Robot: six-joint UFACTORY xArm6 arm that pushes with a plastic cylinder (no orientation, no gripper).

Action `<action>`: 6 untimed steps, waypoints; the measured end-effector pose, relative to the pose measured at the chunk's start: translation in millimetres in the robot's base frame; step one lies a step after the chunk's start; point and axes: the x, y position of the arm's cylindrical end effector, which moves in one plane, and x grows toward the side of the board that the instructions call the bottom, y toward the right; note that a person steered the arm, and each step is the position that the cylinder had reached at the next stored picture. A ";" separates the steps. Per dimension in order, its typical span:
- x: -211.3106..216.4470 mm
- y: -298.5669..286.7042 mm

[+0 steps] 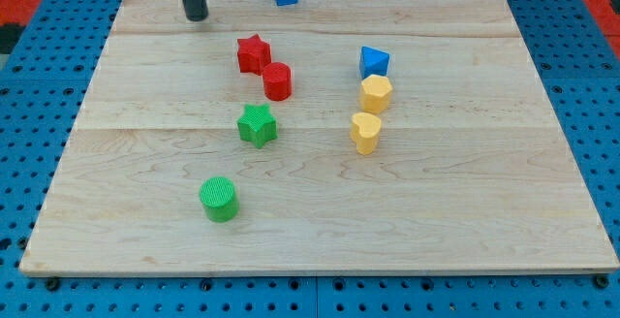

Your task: Move your arm closer to the red star

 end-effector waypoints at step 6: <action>119.2 121.9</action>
